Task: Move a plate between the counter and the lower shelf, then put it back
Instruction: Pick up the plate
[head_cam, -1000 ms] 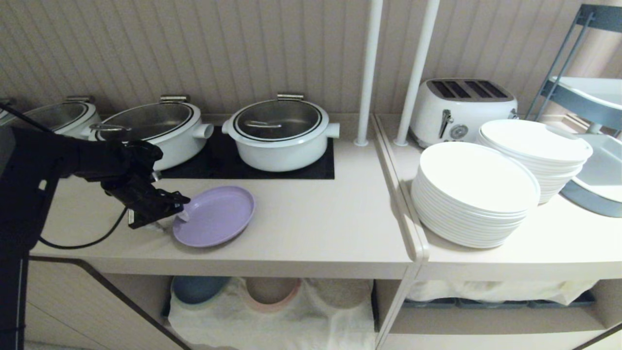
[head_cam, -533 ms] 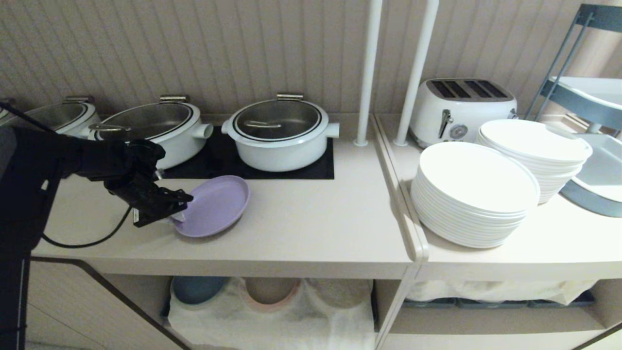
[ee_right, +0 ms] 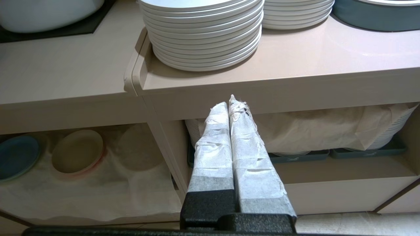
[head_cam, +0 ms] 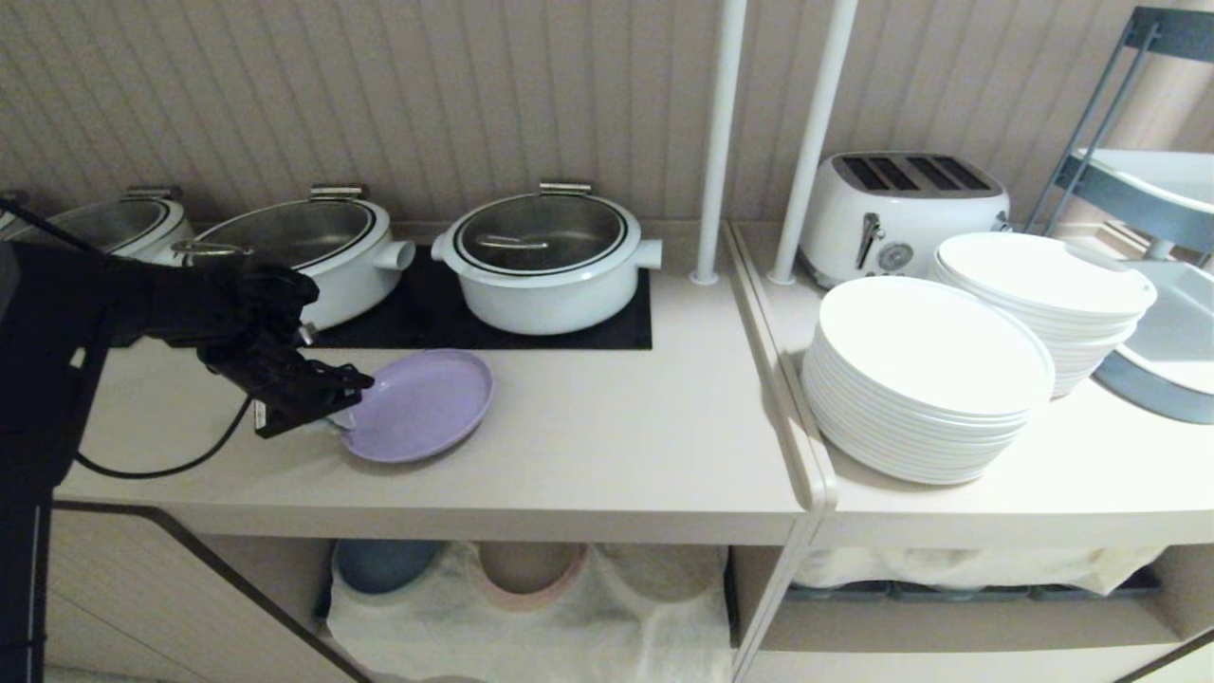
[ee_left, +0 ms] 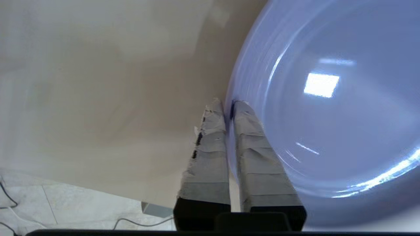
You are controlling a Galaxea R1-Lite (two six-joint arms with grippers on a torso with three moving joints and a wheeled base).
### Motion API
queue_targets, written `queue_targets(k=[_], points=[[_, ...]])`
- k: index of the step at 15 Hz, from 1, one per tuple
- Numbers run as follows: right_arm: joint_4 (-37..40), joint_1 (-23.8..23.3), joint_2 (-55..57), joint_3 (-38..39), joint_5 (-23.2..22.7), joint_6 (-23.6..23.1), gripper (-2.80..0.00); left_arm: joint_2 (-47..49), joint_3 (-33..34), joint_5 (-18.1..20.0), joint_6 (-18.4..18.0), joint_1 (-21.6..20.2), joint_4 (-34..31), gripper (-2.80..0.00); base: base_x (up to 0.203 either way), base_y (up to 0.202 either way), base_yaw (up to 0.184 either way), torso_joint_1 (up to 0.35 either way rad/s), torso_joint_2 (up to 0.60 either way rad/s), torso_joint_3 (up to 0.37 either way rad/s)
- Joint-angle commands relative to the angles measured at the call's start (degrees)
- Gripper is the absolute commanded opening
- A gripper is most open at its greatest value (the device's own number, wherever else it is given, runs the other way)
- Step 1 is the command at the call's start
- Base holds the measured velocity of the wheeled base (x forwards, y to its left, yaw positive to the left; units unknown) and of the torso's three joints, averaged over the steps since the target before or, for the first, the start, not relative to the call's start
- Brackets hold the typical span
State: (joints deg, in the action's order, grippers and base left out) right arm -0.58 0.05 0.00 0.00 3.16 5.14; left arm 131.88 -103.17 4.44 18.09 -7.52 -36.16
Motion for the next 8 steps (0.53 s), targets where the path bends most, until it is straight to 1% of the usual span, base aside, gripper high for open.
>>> queue_targets(k=[1, 3, 6, 8], points=[[0.0, 0.0, 0.0, 0.0, 0.0, 0.0, -2.8, -1.9, -0.1, 0.0, 0.0, 0.1, -0.1, -2.8, 0.0, 0.0, 0.0, 0.0, 0.0, 0.0], [0.0, 0.0, 0.0, 0.0, 0.0, 0.0, -2.8, -3.1, -0.5, 0.1, 0.0, 0.6, -0.2, -2.8, 0.0, 0.0, 0.0, 0.0, 0.0, 0.0], [0.0, 0.0, 0.0, 0.0, 0.0, 0.0, -2.8, -4.3, -2.5, 0.5, 0.0, 1.3, -4.1, -2.8, 0.0, 0.0, 0.0, 0.0, 0.0, 0.0], [0.0, 0.0, 0.1, 0.0, 0.0, 0.0, -2.8, -5.6, -2.4, 0.8, 0.0, 1.6, -4.3, -2.8, 0.0, 0.0, 0.0, 0.0, 0.0, 0.0]])
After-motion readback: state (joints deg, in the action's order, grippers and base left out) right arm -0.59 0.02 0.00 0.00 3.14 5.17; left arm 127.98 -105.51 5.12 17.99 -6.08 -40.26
